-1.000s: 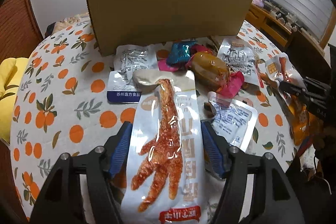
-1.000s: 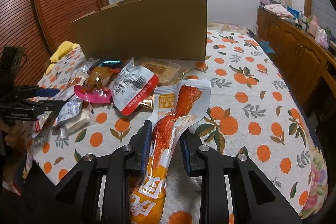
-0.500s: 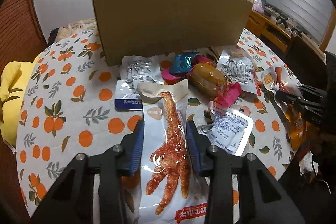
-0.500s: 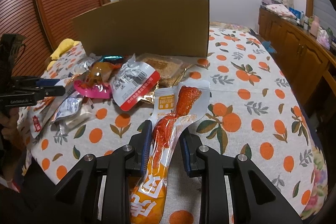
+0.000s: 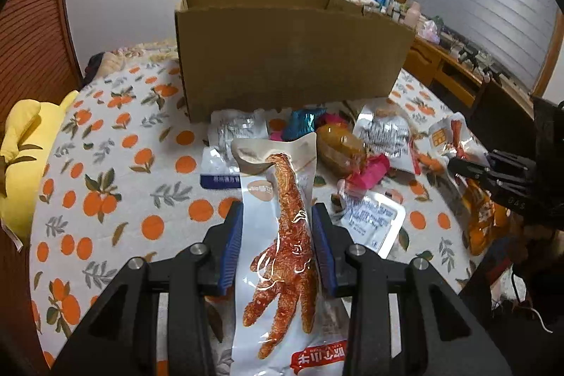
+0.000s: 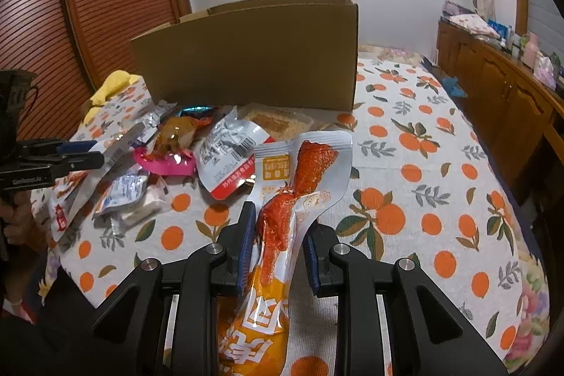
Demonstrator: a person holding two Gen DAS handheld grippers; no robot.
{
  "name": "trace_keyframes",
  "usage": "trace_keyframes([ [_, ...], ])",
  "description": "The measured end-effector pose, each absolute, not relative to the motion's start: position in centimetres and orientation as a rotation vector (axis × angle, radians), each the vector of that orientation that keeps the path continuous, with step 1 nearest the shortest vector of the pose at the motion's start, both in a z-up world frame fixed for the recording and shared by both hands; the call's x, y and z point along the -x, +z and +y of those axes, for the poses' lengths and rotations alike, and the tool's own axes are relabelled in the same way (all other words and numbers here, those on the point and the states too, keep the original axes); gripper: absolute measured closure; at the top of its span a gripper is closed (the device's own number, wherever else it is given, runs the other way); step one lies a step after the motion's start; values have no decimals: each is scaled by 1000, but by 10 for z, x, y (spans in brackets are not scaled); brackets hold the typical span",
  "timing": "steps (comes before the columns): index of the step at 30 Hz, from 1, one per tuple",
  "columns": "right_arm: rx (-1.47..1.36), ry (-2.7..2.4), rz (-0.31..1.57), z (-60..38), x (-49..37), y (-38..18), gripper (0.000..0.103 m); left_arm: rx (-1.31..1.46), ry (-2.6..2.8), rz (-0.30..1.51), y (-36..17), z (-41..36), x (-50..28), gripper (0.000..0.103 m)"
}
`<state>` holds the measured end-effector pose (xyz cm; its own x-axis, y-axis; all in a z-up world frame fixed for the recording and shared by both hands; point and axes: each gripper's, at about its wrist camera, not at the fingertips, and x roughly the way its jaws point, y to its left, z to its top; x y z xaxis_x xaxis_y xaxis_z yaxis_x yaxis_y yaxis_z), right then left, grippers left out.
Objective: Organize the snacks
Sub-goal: 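Close the left tool on the chicken-feet packet while the right tool grips the sausage packet, then carry both packets over the cardboard box and open both tools to drop them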
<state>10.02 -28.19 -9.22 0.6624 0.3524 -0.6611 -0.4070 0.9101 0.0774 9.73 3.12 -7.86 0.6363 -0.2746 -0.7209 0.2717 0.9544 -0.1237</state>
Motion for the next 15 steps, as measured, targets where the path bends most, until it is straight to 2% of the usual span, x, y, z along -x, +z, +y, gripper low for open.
trace_keyframes([
  [15, 99, 448, 658, -278, -113, -63, 83, 27, -346, 702, -35, 24, -105, 66],
])
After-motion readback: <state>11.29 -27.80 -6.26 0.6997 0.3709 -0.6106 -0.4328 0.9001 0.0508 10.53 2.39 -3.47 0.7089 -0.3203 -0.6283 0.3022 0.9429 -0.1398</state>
